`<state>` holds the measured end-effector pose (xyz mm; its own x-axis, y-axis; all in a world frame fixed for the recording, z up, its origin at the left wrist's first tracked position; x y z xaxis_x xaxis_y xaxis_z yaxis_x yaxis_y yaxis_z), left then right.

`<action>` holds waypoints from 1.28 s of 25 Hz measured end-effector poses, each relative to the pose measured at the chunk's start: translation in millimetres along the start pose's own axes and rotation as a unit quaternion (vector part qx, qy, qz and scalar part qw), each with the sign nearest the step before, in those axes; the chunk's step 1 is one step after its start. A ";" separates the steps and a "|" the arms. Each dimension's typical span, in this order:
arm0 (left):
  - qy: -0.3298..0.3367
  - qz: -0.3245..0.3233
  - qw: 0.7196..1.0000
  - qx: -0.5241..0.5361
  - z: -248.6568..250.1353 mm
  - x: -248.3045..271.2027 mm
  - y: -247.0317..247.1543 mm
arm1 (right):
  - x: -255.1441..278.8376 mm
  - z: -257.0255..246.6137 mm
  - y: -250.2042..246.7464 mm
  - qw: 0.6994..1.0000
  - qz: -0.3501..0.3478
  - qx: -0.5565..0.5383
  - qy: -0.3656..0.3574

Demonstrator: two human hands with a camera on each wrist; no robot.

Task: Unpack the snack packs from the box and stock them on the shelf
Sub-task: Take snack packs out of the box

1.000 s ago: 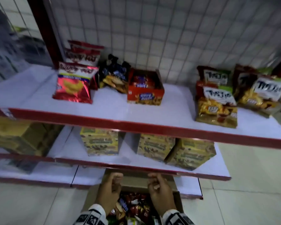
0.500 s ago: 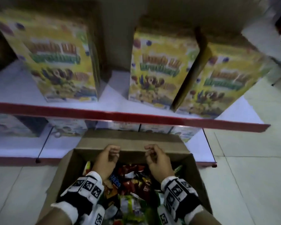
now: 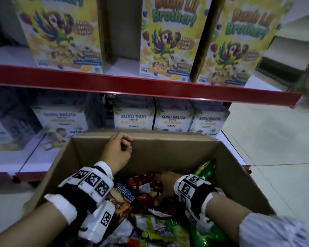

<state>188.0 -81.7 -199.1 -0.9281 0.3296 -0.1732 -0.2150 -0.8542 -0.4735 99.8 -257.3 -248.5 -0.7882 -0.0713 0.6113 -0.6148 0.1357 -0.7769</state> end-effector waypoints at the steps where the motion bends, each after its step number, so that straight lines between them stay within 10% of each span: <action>1: 0.001 -0.009 1.000 -0.003 1.7 2.1 -3.2 | 1.3 -4.1 2.5 1.000 -0.004 0.012 0.004; 10: -0.011 -0.037 0.999 0.010 8.7 10.9 -11.0 | 22.3 -7.3 -10.3 0.998 0.022 0.044 0.030; 16: -0.192 -0.221 0.952 -0.091 36.6 16.0 -31.5 | 67.2 0.5 -60.0 0.988 0.108 -0.111 0.018; 19: -0.265 -0.313 0.910 0.063 56.4 25.0 -43.7 | 96.8 -11.8 -92.4 0.932 0.208 -0.295 -0.022; 22: -0.236 -0.343 0.885 0.206 76.1 34.0 -44.6 | 115.0 -40.9 -106.4 0.923 0.282 -0.255 -0.059; 25: -0.225 -0.312 0.892 0.237 87.4 38.1 -43.2 | 124.1 -64.2 -105.0 0.923 0.276 -0.242 -0.116; 28: -0.250 -0.241 0.912 0.220 87.1 34.3 -56.3 | 129.5 -63.1 -112.3 0.848 0.291 -0.420 -0.141; 32: -0.207 -0.248 0.897 0.301 93.3 33.1 -89.0 | 128.7 -51.9 -114.4 0.817 0.341 -0.463 -0.036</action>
<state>148.1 -32.3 -82.1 -0.6793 0.6581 0.3248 -0.6427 -0.7471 0.1696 70.2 -230.7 -73.1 -0.9590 0.2796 0.0462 0.2269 0.8553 -0.4658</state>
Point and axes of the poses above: each hand's wrist, its own x-axis away from the middle knuckle, its own y-axis out of the palm, z = x × y, the point moved 1 cm from there along -x, towards the middle knuckle, and after that the axes turned 2 degrees about y, right-handed, at the moved point
